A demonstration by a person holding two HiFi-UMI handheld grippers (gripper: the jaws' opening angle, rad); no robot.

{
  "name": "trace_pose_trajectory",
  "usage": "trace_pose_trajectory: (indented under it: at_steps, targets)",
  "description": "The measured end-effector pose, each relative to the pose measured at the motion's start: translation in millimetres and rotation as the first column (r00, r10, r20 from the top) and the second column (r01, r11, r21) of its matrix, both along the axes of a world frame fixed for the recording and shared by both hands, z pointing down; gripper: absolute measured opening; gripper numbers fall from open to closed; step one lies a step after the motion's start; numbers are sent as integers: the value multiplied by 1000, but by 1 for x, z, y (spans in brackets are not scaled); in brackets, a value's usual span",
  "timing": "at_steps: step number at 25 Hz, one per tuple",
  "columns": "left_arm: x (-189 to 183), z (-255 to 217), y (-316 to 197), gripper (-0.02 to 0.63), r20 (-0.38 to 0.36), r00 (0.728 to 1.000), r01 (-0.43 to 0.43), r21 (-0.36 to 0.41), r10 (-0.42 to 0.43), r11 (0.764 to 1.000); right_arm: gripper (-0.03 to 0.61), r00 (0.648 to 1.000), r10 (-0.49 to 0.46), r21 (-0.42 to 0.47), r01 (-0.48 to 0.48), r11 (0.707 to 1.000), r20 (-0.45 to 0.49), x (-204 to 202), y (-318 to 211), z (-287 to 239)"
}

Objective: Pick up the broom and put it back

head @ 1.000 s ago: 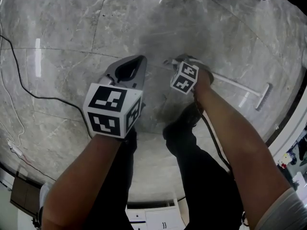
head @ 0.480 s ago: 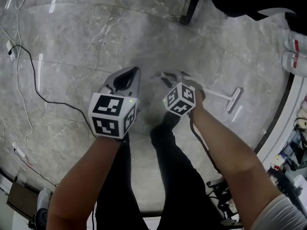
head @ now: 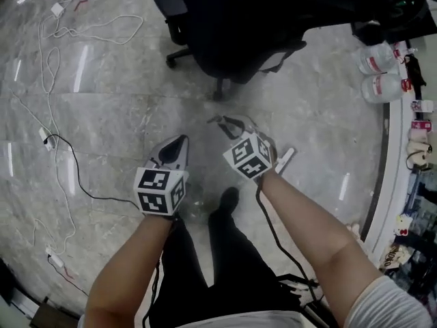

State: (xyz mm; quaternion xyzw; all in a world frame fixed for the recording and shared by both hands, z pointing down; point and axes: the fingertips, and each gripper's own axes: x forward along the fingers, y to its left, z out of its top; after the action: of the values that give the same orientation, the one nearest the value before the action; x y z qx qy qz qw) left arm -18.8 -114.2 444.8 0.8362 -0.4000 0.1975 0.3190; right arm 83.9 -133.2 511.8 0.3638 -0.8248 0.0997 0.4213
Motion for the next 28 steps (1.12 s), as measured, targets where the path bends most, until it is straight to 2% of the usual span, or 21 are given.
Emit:
trace_pose_trajectory:
  at_steps: [3,6,9,13,15,18,22,23,28]
  targets:
    - [20,-67,-2,5,-7,1000,5,32,-5,999,83,993,96,44,-99,994,67,34,-16,-74]
    - [32,-126,-4,5,-2,1000,17,64,-17,998,83,969,195,88,-210,974,153,67,-28,-142]
    - [47,-185,0,5,13,1000,22,97,-23,995,84,926,289,98,-320,942,243,102,-38,-198]
    - [58,-260,2,5,38,997,61,168,-68,984,84,843,405,75,-457,886,352,147,-74,-244]
    - [58,-290,5,5,41,992,106,204,-117,973,86,831,410,56,-462,885,376,149,-90,-251]
    - [61,-318,20,5,35,985,156,237,-169,959,89,838,398,32,-440,897,372,140,-103,-252]
    - [52,-333,35,5,-1,970,238,233,-245,943,100,854,376,22,-411,911,360,128,-118,-255]
    - [48,-335,39,5,-6,965,255,231,-261,939,124,859,367,22,-401,916,358,125,-117,-256]
    - [33,-341,51,5,-25,950,309,237,-312,921,126,879,312,54,-354,934,360,115,-102,-273]
